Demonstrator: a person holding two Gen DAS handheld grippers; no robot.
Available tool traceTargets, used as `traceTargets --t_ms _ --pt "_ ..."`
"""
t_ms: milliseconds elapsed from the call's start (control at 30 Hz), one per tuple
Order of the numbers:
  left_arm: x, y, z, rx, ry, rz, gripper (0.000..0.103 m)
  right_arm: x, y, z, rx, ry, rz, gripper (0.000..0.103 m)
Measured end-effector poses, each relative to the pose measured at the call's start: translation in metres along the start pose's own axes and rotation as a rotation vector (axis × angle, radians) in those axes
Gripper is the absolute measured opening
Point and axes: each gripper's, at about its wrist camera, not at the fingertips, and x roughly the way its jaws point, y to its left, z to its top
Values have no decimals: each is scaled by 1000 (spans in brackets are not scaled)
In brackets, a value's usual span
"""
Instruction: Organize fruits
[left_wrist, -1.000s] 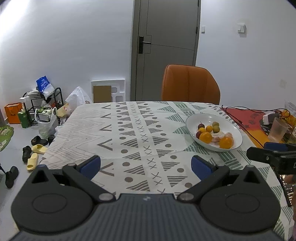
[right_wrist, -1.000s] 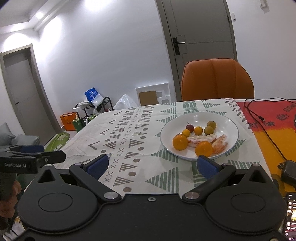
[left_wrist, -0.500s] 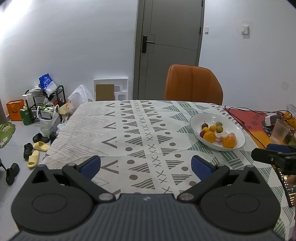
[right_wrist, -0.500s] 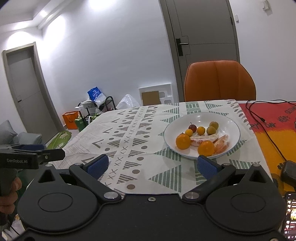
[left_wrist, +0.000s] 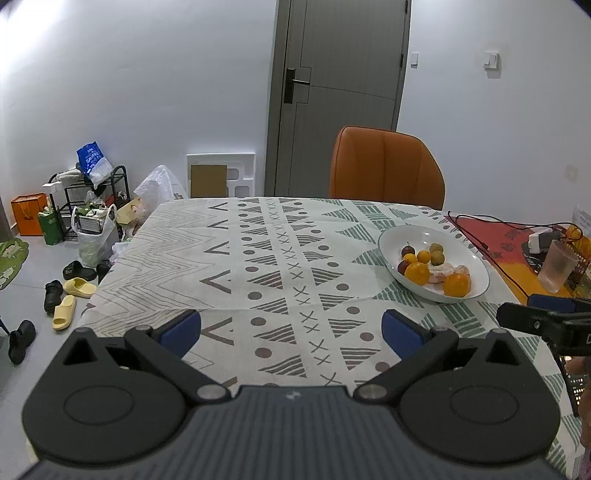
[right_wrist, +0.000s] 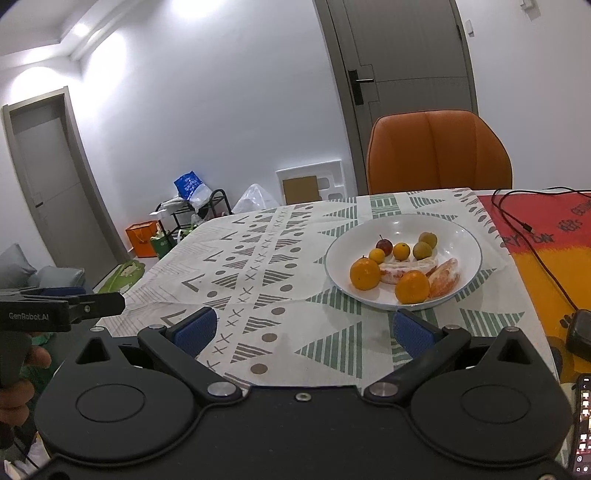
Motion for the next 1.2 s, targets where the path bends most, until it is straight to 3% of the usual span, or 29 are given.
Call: traceTargets --t_ms 1200 --pt "-1 -4 -1 4 4 -11 103 -2 -2 0 2 -2 -6 103"
